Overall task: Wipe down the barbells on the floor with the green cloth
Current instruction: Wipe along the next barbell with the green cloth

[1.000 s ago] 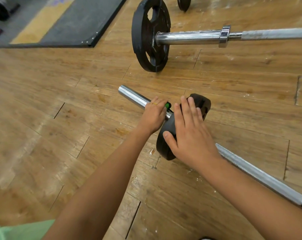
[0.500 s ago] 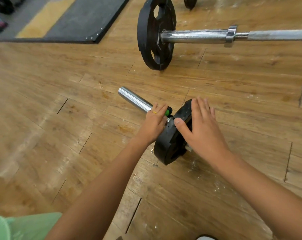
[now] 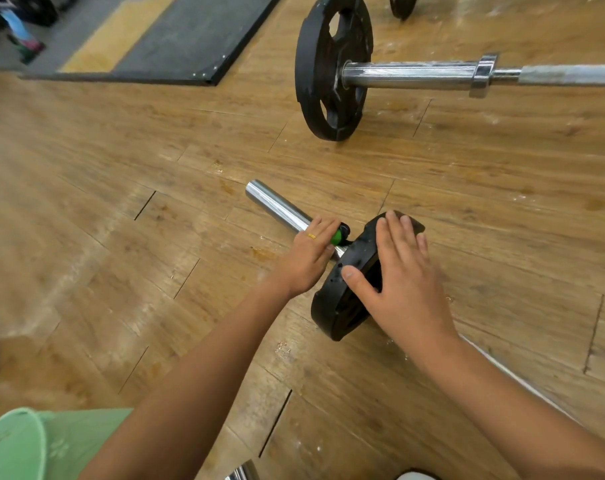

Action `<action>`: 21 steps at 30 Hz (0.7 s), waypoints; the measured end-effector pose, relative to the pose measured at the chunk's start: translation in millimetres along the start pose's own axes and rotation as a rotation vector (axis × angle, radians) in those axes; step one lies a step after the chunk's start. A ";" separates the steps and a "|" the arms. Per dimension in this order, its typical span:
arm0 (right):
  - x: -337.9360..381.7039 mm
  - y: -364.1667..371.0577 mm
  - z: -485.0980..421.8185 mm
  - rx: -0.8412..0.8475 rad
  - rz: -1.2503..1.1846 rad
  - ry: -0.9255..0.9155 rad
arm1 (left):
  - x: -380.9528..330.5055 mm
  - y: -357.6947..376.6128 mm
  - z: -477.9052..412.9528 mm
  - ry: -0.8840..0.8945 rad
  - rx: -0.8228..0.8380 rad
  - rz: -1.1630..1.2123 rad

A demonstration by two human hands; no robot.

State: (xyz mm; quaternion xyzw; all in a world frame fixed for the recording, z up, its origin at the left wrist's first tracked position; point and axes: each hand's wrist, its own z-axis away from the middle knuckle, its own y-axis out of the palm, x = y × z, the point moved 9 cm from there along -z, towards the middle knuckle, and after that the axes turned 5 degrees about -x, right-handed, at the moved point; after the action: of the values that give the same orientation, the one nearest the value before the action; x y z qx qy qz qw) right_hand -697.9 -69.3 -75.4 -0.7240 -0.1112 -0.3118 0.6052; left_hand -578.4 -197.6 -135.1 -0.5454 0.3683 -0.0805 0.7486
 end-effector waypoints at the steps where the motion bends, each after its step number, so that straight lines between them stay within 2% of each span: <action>1: 3.5 0.7 2.9 0.002 0.006 -0.005 | 0.9 -2.2 -3.2 -0.016 -0.013 -0.014; 4: 11.1 3.4 9.5 0.004 0.006 -0.020 | 0.2 -4.7 -11.3 -0.067 -0.049 -0.052; 9: 17.3 -1.0 15.0 0.000 0.046 -0.104 | 0.8 -4.8 4.4 -0.016 -0.076 -0.039; 11: 8.6 -4.8 6.9 -0.001 0.009 -0.063 | 1.0 -6.2 9.8 -0.020 -0.097 -0.027; 14: -4.6 2.7 -5.4 0.107 -0.037 -0.013 | 1.1 -5.9 17.1 -0.026 -0.111 -0.029; 17: -0.8 7.6 -2.2 0.123 -0.064 -0.026 | 4.9 -5.8 17.2 -0.035 -0.069 -0.028; 21: 6.8 10.8 7.4 0.100 -0.061 -0.020 | 3.0 2.6 10.1 -0.019 0.064 -0.084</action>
State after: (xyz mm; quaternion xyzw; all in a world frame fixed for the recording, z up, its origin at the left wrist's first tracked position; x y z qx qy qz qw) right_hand -684.4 -66.4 -80.6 -0.6922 -0.1546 -0.3172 0.6296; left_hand -570.6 -190.5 -137.4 -0.5367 0.3353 -0.1183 0.7652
